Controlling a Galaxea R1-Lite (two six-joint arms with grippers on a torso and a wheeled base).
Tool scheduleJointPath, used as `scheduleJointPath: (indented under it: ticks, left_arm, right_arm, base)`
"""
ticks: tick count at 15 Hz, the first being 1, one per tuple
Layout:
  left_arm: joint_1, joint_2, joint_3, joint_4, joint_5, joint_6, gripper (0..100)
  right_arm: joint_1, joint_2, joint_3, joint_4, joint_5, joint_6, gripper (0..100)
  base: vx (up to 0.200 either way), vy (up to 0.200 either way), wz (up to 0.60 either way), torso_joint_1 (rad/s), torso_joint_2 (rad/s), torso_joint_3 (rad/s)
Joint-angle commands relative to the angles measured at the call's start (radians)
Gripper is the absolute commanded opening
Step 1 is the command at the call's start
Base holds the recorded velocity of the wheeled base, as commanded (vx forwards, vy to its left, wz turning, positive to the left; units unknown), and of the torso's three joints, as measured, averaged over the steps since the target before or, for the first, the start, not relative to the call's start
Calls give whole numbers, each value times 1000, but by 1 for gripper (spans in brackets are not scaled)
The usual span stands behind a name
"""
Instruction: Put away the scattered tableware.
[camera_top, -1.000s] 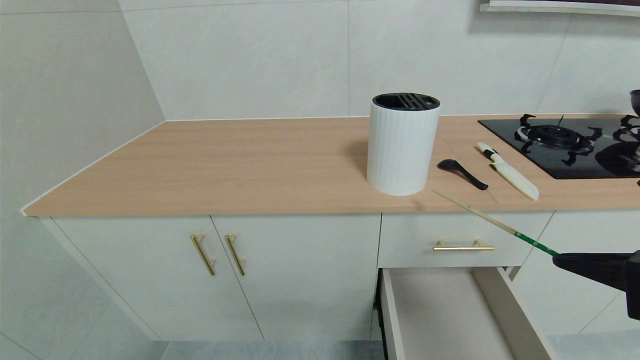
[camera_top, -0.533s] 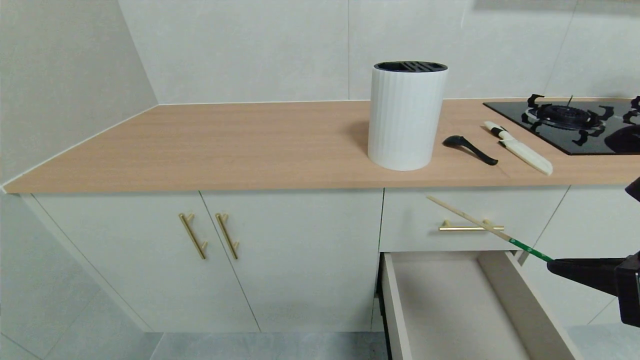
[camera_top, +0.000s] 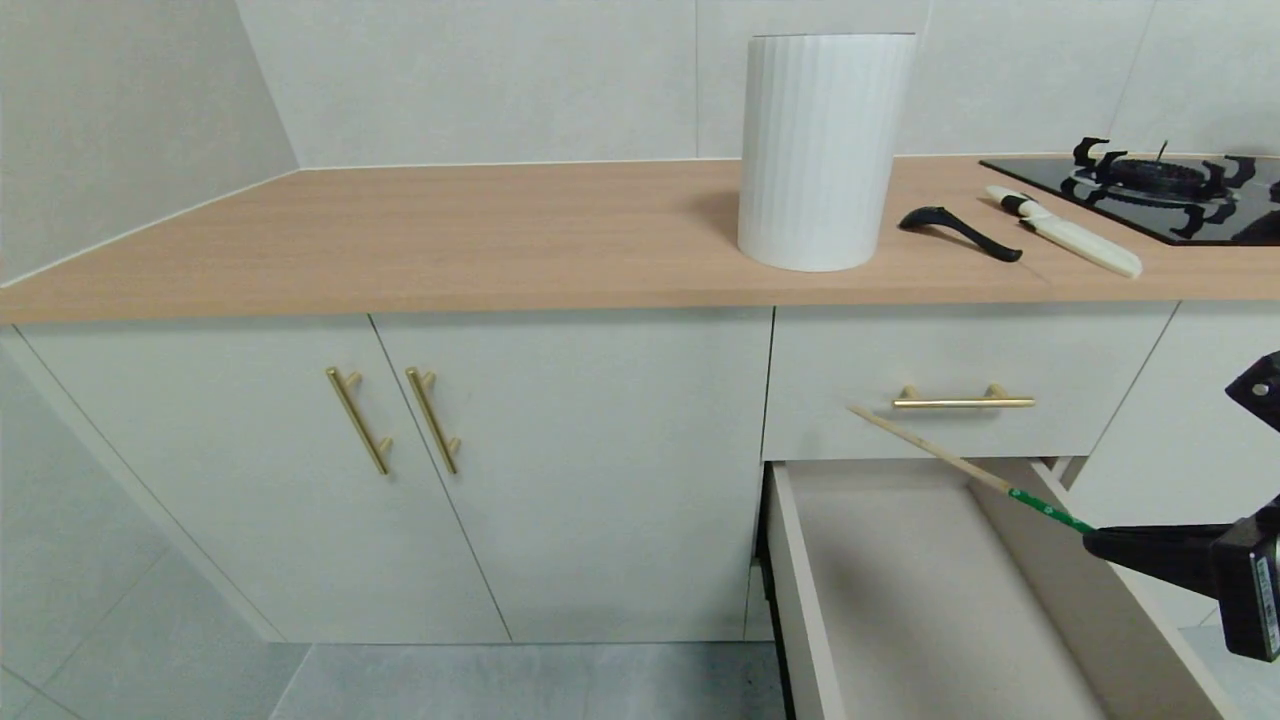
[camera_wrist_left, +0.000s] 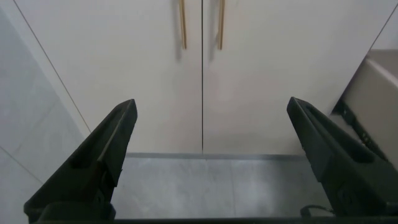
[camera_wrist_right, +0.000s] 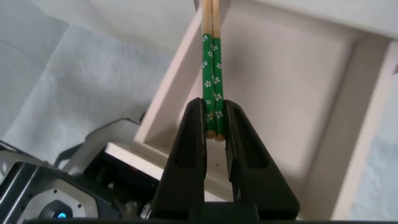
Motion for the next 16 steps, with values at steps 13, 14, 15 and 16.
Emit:
scheduleJointPath:
  ticks: [13, 14, 15, 16]
  left_arm:
    - [0, 1, 0, 0, 1, 0, 100]
    - [0, 1, 0, 0, 1, 0, 100]
    - [0, 1, 0, 0, 1, 0, 100]
    - [0, 1, 0, 0, 1, 0, 100]
  right_arm:
    - [0, 255, 17, -7, -8, 1, 0]
    - [0, 299, 1, -8, -9, 6, 0]
    - [0, 330, -8, -10, -9, 11, 0]
    - [0, 356, -9, -28, -8, 14, 0]
  base:
    - [0, 0, 0, -27, 101, 74]
    - [0, 0, 0, 0, 0, 0]
    - [0, 0, 0, 0, 0, 0]
    - [0, 0, 0, 0, 0, 0]
